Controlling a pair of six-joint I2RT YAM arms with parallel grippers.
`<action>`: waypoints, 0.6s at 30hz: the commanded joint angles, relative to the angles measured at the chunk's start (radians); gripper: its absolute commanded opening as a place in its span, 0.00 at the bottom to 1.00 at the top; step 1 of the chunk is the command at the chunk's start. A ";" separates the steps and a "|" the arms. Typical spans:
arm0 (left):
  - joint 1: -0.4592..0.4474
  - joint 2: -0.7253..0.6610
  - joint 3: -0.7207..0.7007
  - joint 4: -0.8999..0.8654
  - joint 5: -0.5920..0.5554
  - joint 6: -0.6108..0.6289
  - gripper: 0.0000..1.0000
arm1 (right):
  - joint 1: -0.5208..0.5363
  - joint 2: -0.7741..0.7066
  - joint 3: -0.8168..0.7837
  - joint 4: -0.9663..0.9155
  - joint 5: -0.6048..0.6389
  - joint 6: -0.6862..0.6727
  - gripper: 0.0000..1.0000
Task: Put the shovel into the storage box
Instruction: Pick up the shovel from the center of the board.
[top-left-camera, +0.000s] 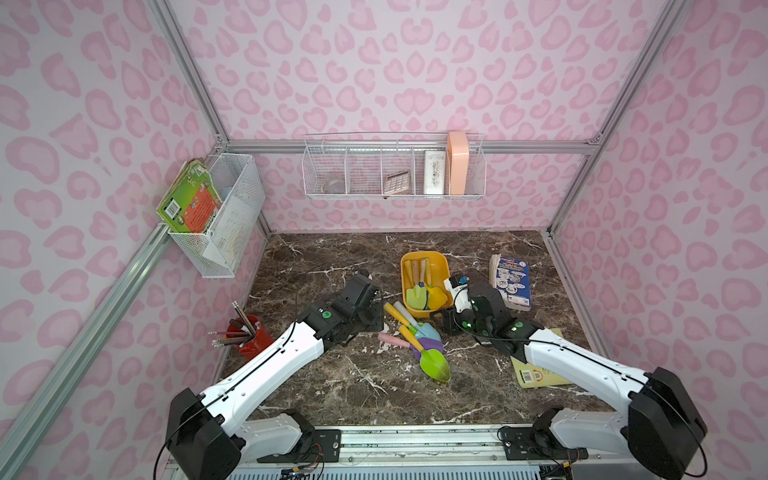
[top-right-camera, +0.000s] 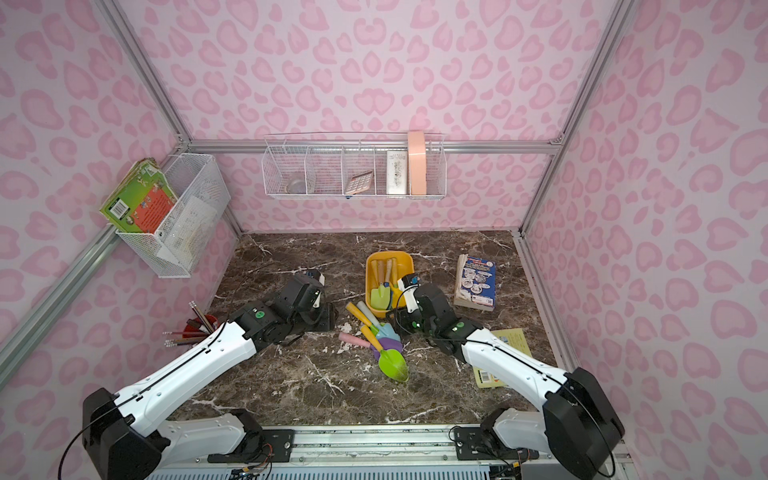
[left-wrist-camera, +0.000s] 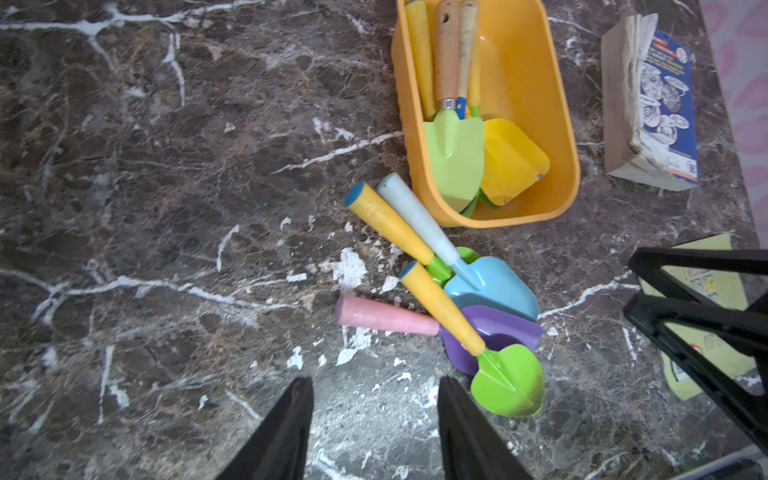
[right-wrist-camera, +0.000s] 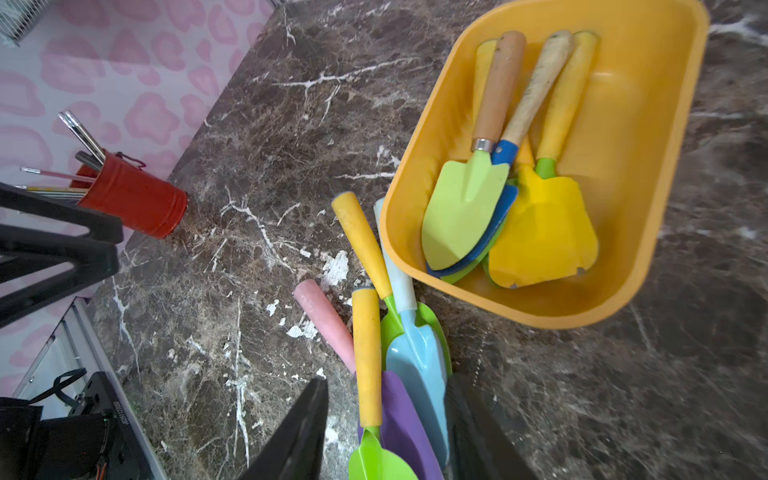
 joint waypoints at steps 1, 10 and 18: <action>0.001 -0.049 -0.057 -0.033 -0.042 -0.060 0.54 | 0.036 0.062 0.043 0.032 -0.008 -0.036 0.48; 0.009 -0.098 -0.132 -0.047 -0.068 -0.112 0.54 | 0.173 0.274 0.175 -0.119 0.133 -0.104 0.40; 0.012 -0.065 -0.137 -0.033 -0.059 -0.120 0.53 | 0.263 0.399 0.250 -0.209 0.325 -0.116 0.40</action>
